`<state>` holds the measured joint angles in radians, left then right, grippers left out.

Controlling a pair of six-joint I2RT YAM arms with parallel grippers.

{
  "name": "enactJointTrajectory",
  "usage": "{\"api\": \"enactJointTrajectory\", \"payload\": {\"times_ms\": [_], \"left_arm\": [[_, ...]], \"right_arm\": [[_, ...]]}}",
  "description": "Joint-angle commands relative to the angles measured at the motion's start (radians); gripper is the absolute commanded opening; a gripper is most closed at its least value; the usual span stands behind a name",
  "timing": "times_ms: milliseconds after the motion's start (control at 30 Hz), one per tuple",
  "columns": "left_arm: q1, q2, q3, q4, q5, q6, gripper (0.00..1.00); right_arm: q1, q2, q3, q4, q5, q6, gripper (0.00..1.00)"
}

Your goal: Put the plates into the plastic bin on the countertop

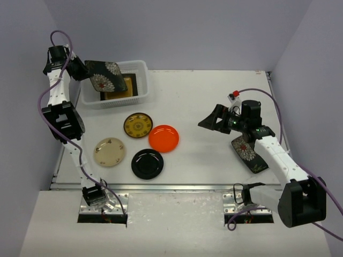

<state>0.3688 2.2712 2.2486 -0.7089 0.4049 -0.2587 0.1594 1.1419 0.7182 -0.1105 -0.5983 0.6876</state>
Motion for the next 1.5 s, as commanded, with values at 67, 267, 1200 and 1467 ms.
{"api": "enactJointTrajectory", "payload": {"times_ms": [67, 267, 1200, 1467], "left_arm": [[0.012, 0.065, 0.15, 0.092, 0.183, 0.047, 0.0], [0.012, 0.166, 0.184, 0.106, 0.27, 0.064, 0.0], [-0.133, 0.094, 0.069, 0.084, -0.206, 0.046, 0.77], [-0.151, -0.077, 0.069, 0.093, -0.307, 0.04, 1.0]], "right_arm": [[0.003, 0.004, -0.003, -0.011, 0.012, -0.042, 0.99], [0.003, -0.003, 0.003, -0.037, 0.014, -0.068, 0.99], [0.005, -0.041, -0.025, -0.028, 0.017, -0.063, 0.99], [0.009, -0.036, 0.0, -0.047, 0.023, -0.073, 0.99]]}}
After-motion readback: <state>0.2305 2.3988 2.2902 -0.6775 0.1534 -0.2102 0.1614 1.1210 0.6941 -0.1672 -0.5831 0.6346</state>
